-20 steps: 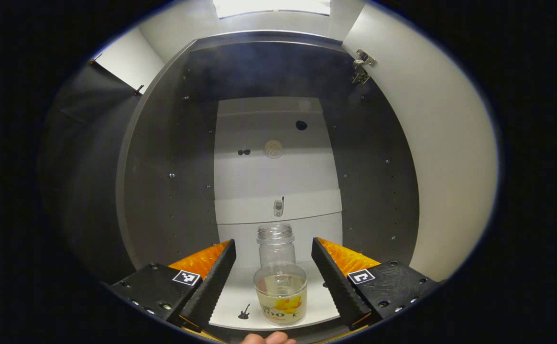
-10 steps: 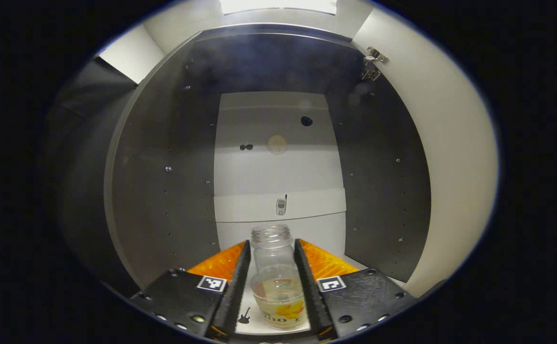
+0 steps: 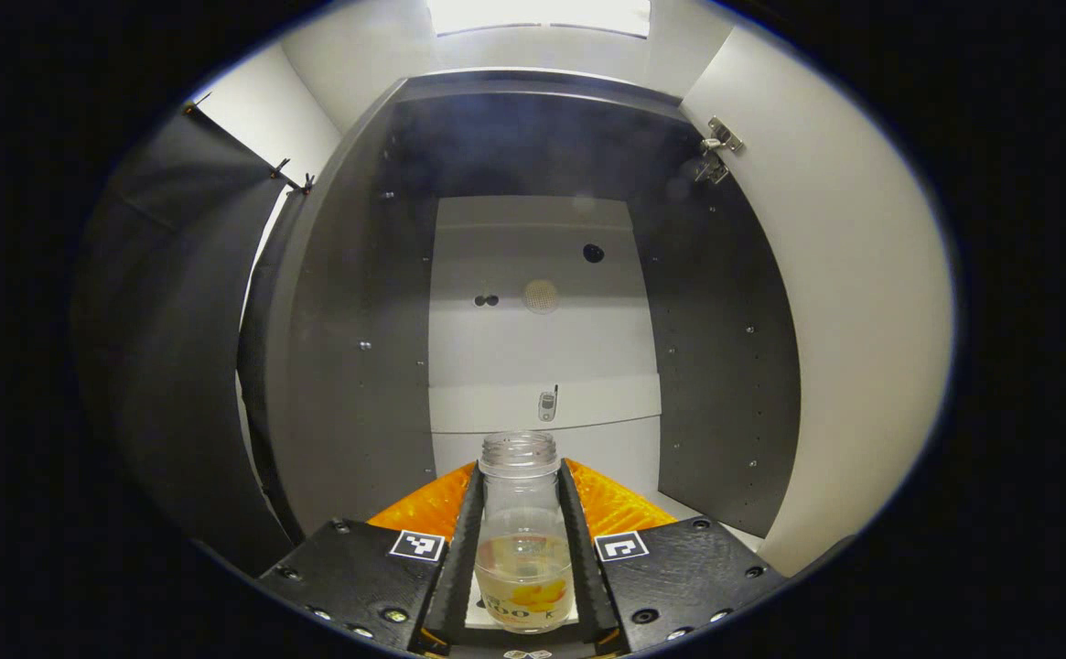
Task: Open the cabinet door with the right hand, grasp the bottle in the cabinet with the left hand and place it on the coaster, then close the cabinet door with the right hand.
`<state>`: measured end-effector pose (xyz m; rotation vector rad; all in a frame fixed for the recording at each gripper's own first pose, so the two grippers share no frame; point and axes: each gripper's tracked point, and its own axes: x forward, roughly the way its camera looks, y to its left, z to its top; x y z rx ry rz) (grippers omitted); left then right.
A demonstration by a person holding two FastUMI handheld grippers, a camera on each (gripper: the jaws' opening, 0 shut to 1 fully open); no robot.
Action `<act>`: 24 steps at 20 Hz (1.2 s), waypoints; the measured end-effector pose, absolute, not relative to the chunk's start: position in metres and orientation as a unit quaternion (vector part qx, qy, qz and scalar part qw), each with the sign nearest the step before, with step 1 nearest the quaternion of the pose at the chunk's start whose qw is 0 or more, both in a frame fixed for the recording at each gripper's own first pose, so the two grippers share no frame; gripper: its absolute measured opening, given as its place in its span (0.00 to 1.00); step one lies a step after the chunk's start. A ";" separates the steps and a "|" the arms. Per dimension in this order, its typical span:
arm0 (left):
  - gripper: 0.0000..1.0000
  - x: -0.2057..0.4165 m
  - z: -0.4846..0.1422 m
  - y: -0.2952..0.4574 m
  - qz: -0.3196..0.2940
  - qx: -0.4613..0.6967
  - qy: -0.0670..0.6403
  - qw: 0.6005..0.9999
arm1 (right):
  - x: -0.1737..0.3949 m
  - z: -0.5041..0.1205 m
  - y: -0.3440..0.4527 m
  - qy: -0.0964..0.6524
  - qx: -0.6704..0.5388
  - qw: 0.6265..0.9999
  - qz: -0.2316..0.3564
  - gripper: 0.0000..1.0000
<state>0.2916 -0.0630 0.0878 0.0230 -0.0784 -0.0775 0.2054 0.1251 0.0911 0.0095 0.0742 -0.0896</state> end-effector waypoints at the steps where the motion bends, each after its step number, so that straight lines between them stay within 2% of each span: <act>1: 0.45 0.282 0.089 -0.057 -0.036 0.011 -0.042 0.998 | 0.205 0.091 0.126 0.036 0.005 0.998 -0.041 1.00; 4: 0.45 0.247 0.081 -0.041 -0.028 0.014 -0.047 0.998 | 0.205 0.094 0.129 0.031 0.002 0.999 -0.033 1.00; 8: 0.45 0.200 0.035 -0.014 -0.010 0.028 -0.018 0.999 | 0.208 0.103 0.131 0.005 0.005 0.999 -0.032 1.00; 17: 0.45 0.113 -0.078 0.051 0.104 0.073 0.017 0.992 | 0.203 0.100 0.126 0.011 -0.011 0.999 -0.041 1.00; 24: 0.45 0.072 -0.171 0.086 0.187 0.091 0.053 0.977 | 0.201 0.112 0.120 -0.004 -0.007 0.998 -0.061 0.99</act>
